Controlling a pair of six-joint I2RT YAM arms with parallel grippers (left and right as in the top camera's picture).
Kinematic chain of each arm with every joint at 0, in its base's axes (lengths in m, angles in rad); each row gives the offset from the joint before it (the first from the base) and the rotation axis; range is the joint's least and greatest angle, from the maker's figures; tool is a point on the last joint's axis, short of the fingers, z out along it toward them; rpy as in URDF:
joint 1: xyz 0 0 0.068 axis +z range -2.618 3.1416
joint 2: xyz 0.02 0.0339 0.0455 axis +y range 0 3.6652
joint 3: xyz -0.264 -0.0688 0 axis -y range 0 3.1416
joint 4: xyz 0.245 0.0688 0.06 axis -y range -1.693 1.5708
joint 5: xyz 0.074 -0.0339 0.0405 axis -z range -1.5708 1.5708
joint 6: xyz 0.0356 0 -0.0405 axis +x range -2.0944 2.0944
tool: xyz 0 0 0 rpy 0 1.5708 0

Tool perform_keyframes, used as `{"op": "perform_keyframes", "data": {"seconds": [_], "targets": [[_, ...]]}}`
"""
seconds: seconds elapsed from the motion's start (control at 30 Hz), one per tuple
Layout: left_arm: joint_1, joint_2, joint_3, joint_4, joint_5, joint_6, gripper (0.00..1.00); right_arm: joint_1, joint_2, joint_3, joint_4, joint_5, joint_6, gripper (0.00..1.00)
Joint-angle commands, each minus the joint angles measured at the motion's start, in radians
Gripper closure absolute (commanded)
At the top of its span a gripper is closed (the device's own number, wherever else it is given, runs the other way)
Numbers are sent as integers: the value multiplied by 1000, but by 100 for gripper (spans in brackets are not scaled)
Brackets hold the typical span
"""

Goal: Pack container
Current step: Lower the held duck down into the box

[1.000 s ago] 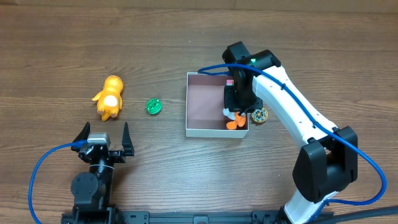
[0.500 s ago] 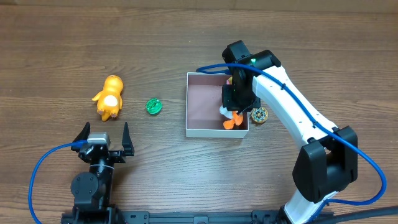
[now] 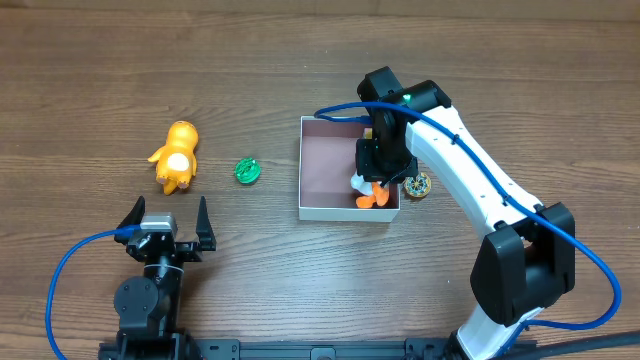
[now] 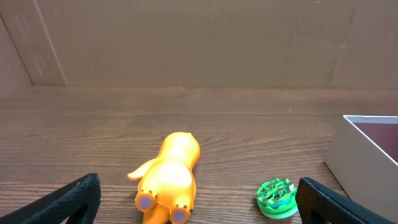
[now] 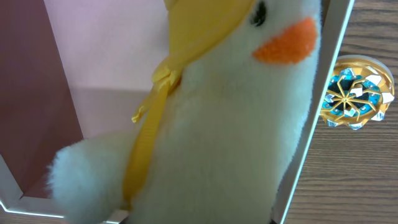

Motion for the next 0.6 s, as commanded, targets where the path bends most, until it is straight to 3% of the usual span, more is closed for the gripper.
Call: {"op": "perform_keyframes", "data": {"seconds": [0.0,0.57], "targets": [[6,-7,-3,-1,-6,23,0,5,-8,-7,1,-1,42,80],[6,-7,-3,-1,-6,23,0,5,-8,-90,68,-14,128,75]]}}
